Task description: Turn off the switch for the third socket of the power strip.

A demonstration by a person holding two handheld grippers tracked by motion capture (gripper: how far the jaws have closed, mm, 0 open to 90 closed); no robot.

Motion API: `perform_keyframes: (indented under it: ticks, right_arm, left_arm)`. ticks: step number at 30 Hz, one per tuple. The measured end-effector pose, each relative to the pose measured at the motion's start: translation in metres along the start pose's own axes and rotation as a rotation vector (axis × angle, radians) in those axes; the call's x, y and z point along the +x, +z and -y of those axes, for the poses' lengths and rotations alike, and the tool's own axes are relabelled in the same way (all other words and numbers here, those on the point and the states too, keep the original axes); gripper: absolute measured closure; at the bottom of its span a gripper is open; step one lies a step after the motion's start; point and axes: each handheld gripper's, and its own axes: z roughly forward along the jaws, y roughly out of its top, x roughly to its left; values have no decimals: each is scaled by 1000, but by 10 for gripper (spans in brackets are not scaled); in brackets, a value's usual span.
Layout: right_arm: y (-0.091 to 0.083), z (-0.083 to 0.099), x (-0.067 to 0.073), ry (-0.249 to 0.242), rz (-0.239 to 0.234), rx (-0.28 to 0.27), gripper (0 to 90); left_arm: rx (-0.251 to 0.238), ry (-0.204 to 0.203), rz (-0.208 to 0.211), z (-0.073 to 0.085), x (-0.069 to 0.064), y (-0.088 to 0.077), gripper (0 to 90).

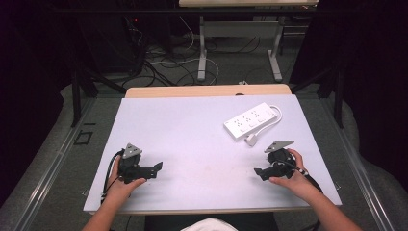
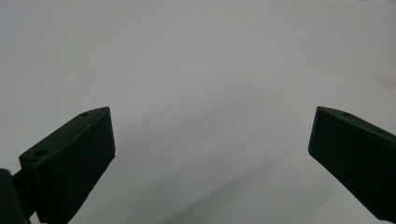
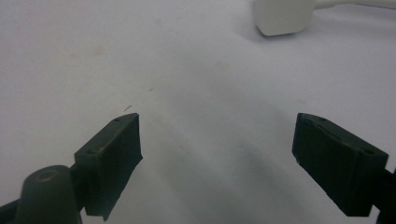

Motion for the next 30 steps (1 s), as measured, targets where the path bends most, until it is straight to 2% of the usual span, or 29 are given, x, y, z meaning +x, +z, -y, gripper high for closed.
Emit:
perform_keyframes:
  ticks: [5,8,12,13,14,16,17,18,21,23,24,26,29,30]
  right_arm:
    - [0,-11,3,-41,-39,60,150]
    - [-2,-17,5,-41,-68,97,151]
    - [-3,-22,5,-39,-77,129,152]
    - [-6,-27,4,-54,-92,177,152]
    - [-6,-28,5,-33,-88,160,152]
    - [-7,-30,4,-42,-86,169,153]
    - [-9,-34,4,-30,-100,175,153]
    - [-12,-37,4,-20,-93,191,153]
    - [-14,-42,2,-10,-98,193,153]
    - [-19,-50,-1,26,-91,203,158]
    - [-20,-52,-2,44,-102,186,158]
    - [-25,-58,-5,75,-94,213,161]
    - [-26,-62,-8,87,-93,205,169]
    - [-29,-67,-10,124,-89,213,172]
  left_arm:
    - [-1,-9,0,0,0,1,7]
    - [6,-4,-2,1,0,0,7]
    - [4,0,-1,1,1,0,8]
    - [14,-7,6,0,1,0,8]
    - [13,-1,2,0,2,0,8]
    - [14,-7,4,1,1,0,8]
    - [15,-7,4,1,1,0,8]
    - [5,-9,0,1,1,1,8]
    - [4,-9,0,1,1,1,8]
    - [5,-9,-1,1,1,1,9]
    - [6,-1,-2,1,2,1,9]
    - [6,-2,-3,1,2,1,9]
    - [6,-2,-3,1,2,1,9]
    - [7,-2,-5,1,2,1,9]
